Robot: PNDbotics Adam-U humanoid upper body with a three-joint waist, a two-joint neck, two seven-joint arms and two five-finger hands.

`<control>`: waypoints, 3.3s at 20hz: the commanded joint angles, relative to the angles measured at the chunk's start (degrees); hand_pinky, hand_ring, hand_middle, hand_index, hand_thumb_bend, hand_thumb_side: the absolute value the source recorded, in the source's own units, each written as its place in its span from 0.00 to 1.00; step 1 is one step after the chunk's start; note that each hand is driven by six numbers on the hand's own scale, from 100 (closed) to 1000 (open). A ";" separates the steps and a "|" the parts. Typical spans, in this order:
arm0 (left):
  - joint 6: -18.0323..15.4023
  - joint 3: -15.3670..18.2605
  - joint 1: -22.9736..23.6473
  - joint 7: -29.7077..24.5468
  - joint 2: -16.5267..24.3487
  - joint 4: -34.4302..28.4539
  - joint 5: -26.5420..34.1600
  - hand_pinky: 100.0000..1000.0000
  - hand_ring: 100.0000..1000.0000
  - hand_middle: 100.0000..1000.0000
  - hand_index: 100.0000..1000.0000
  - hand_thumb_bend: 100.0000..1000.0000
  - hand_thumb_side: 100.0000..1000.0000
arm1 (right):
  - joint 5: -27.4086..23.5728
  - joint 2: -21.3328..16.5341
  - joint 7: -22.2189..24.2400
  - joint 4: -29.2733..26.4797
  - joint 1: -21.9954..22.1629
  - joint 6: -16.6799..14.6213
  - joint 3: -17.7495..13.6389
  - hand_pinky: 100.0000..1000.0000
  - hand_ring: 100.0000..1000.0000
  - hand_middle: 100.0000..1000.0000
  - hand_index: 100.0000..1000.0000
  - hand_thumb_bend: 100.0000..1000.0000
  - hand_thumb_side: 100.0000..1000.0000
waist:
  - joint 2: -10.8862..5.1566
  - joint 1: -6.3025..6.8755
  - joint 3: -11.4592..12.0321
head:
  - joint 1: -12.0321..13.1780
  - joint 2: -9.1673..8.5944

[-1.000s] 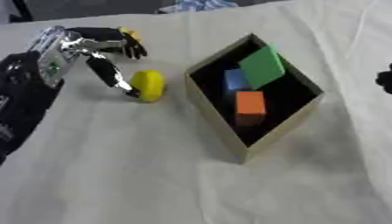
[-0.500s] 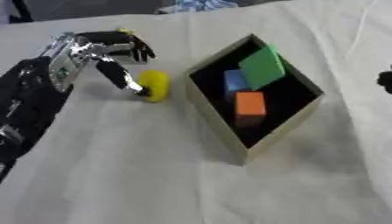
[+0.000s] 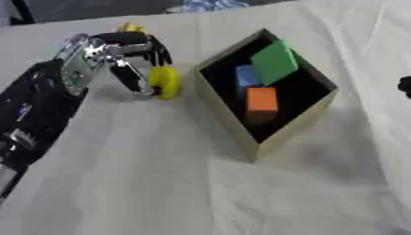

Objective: Pick up objects on the table and place them in the box.

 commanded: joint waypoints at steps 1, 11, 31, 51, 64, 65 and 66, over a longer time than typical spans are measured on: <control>0.15 -0.12 -1.15 0.11 0.75 -0.31 1.67 0.68 0.58 0.56 0.72 0.26 0.00 | -0.04 -0.56 -0.06 -1.19 -0.26 0.07 -0.39 0.92 0.82 0.72 0.83 0.00 0.72 | -1.10 -0.23 -0.07 | 0.13 -0.71; 2.17 -1.95 -4.16 -3.00 5.62 -9.33 6.10 0.69 0.59 0.57 0.73 0.29 0.00 | -0.24 -0.93 -0.24 -1.19 0.23 0.08 -0.47 0.92 0.82 0.72 0.83 0.00 0.71 | -2.08 -0.25 0.41 | -0.29 -0.03; 7.93 -3.66 -10.38 -1.29 -3.51 -12.00 3.65 0.69 0.58 0.53 0.70 0.27 0.14 | -1.42 -1.00 0.76 -1.19 -2.15 -0.04 0.41 0.92 0.82 0.72 0.83 0.00 0.69 | -2.24 0.21 -1.84 | 1.28 -0.47; 7.76 -2.23 -8.66 0.53 -1.78 -10.39 1.42 0.79 0.75 0.73 0.86 0.49 0.39 | -1.75 -0.96 0.80 -1.19 -1.95 0.09 0.38 0.92 0.82 0.72 0.83 0.00 0.68 | -2.84 0.03 -0.97 | 1.20 0.71; 12.19 7.06 -5.68 9.37 8.33 -5.23 -9.15 0.80 0.77 0.75 0.86 0.54 0.36 | -0.87 -1.52 -0.03 -1.19 -0.87 -0.84 -0.36 0.92 0.82 0.72 0.82 0.00 0.68 | -2.44 -0.06 -0.01 | 0.79 -0.06; 12.23 7.51 -5.57 9.73 8.51 -4.89 -9.97 0.80 0.77 0.75 0.87 0.54 0.36 | -0.82 -1.54 -0.05 -1.19 -0.84 -0.94 -0.37 0.92 0.82 0.72 0.82 0.00 0.68 | -2.35 -0.11 0.01 | 0.92 -0.33; 12.31 7.93 -5.52 10.01 8.59 -4.51 -10.57 0.80 0.77 0.75 0.87 0.54 0.36 | -0.78 -1.56 -0.07 -1.19 -0.83 -1.03 -0.38 0.92 0.82 0.72 0.82 0.00 0.68 | -2.27 -0.16 0.01 | 1.03 -0.58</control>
